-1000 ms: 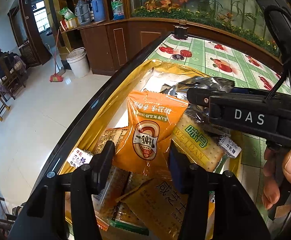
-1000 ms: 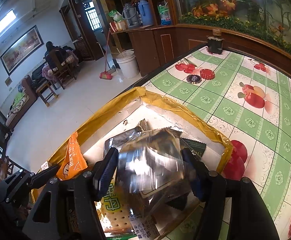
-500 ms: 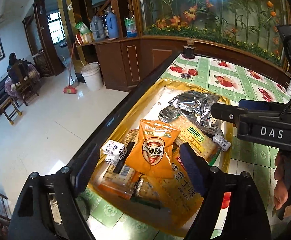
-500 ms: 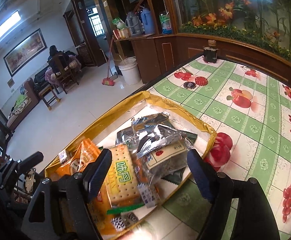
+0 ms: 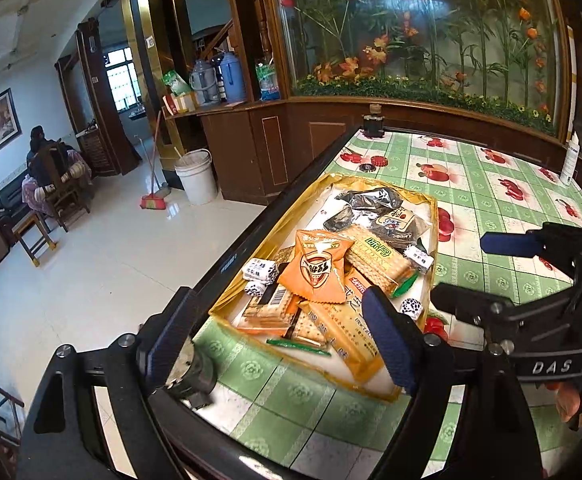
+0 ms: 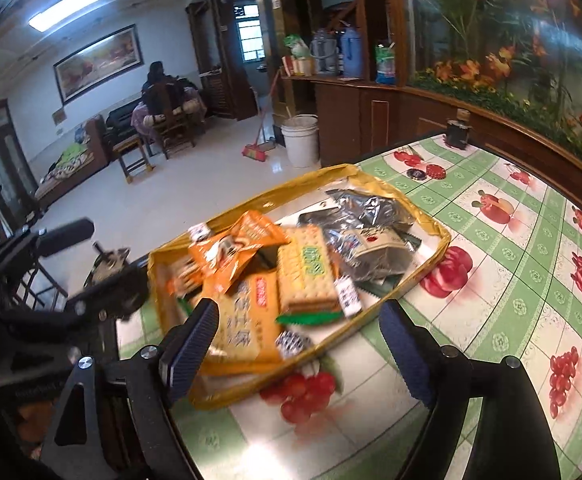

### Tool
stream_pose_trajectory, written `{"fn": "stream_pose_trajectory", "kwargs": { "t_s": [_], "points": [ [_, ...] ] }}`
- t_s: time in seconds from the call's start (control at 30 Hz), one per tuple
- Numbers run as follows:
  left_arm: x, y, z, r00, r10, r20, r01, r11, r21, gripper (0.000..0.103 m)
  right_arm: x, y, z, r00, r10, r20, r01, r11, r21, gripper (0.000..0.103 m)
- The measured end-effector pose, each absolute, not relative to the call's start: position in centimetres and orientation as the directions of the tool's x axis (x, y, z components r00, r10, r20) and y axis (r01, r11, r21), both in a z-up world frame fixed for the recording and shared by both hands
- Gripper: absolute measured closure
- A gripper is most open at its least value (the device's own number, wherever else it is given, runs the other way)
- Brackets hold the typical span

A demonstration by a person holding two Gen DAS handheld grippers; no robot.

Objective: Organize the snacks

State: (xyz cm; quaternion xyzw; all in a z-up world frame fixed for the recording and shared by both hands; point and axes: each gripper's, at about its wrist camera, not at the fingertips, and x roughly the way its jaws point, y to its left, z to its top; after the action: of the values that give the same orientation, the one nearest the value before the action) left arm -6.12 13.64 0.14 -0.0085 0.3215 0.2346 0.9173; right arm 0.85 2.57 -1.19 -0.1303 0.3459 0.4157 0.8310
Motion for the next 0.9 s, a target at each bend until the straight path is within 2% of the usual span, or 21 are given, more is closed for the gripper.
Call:
{"fn": "stream_pose_trajectory", "kwargs": {
  "t_s": [0.3,0.9],
  "points": [
    [-8.8,11.7,1.0,0.677,0.490,-0.549,-0.452,0.865,0.215,0.015,-3.7,0.8,-0.6,0.405,0.623,-0.669,-0.834,0.552,0.010,0.018],
    [-13.6,11.7,2.6,0.704,0.497,-0.507,-0.478,0.860,0.178,0.015,-6.4,0.8,0.4,0.406,0.621,-0.671,-0.879,0.465,-0.102,0.017]
  ]
}}
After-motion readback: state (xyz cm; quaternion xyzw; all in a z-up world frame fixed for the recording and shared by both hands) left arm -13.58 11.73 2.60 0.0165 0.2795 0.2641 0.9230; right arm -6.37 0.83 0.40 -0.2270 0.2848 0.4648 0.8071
